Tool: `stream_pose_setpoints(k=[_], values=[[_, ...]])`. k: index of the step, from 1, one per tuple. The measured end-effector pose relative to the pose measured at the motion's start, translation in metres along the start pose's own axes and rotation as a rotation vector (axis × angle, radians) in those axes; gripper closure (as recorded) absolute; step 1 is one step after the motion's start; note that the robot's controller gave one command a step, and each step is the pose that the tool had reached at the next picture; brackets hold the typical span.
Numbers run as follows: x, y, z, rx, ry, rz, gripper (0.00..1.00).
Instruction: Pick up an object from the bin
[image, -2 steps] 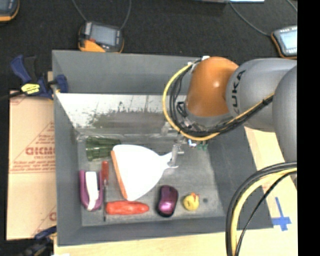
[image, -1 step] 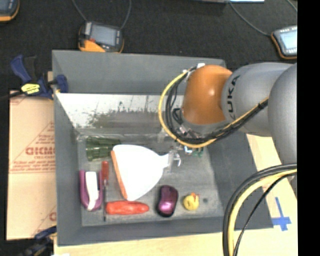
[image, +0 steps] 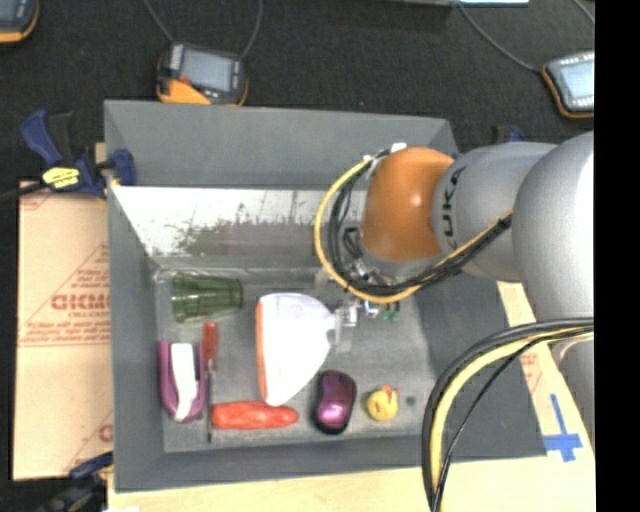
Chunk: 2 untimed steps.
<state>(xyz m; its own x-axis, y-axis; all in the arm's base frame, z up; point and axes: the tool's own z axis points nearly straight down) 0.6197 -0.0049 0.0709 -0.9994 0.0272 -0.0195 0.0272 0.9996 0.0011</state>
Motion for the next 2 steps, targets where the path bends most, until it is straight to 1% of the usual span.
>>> stream_pose_setpoints(k=[1, 2], values=[[0.0210, 0.0136, -0.0035, -0.002, -0.005, 0.045, 1.00], [0.0210, 0.0136, -0.0035, -0.002, -0.005, 0.045, 1.00]])
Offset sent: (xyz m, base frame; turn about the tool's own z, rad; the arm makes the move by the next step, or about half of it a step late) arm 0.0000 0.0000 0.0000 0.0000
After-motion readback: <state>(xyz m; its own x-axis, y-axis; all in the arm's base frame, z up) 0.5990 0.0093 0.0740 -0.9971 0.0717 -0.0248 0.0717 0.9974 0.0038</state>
